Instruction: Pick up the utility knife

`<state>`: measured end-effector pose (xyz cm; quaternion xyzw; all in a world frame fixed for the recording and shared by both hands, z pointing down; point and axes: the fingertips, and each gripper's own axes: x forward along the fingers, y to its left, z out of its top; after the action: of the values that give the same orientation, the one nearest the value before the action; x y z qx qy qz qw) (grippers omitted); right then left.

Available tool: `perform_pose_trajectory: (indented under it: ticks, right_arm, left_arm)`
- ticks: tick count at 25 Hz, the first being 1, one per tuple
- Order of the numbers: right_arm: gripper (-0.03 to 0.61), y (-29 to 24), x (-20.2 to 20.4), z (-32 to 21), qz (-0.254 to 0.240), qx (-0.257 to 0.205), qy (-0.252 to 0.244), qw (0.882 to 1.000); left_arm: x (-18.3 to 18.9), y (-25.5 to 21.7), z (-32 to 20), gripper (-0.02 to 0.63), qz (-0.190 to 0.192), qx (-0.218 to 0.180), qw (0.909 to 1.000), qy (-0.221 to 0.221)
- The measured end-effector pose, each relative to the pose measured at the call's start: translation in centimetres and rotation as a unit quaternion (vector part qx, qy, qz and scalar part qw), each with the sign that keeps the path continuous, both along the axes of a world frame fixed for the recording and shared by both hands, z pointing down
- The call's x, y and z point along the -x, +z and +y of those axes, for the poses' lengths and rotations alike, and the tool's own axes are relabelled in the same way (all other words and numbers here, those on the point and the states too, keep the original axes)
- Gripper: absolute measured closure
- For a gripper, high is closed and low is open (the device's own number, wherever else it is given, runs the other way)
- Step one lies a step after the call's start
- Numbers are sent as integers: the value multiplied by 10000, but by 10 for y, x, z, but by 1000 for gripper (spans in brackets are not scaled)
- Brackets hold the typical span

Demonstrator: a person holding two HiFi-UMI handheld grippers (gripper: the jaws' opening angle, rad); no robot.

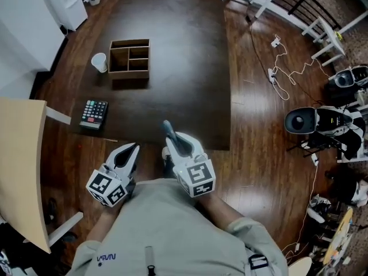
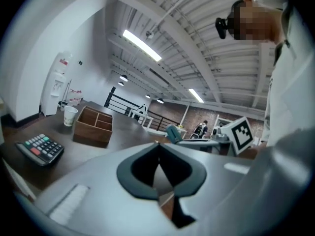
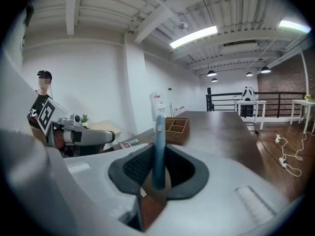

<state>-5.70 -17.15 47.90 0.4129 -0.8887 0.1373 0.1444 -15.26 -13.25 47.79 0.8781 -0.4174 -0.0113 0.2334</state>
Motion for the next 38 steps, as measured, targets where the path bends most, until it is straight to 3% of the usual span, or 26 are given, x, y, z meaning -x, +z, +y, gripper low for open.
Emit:
perform_pose_trajectory:
  ticks: [6,12,18,24,32,38]
  right_arm:
    - [505,-13,14,70,-75,-181,66,9998]
    - [505,-38,41,99,142,-342,-62,9993]
    - [505,-61,23,124,27,-625,-33,9980]
    - [505,-75,-33,156,-85,-827,203,9963]
    - [505,-73,-132,195,-397,-977,394,9936]
    - [505,-70,-185,217,-580,-1192,164,9910]
  left_arm:
    - [12,-14,65,623,-109,-348,9993,97]
    - [29,-26,101,623,-61,-498,9984,245]
    - [12,-44,121,623,-167,-873,9954,363]
    - [-42,-62,145,623,-401,-1221,9897,636]
    - [-157,-51,184,623,-323,-971,9891,1059]
    - [-207,-62,203,623,-447,-1262,9886,696]
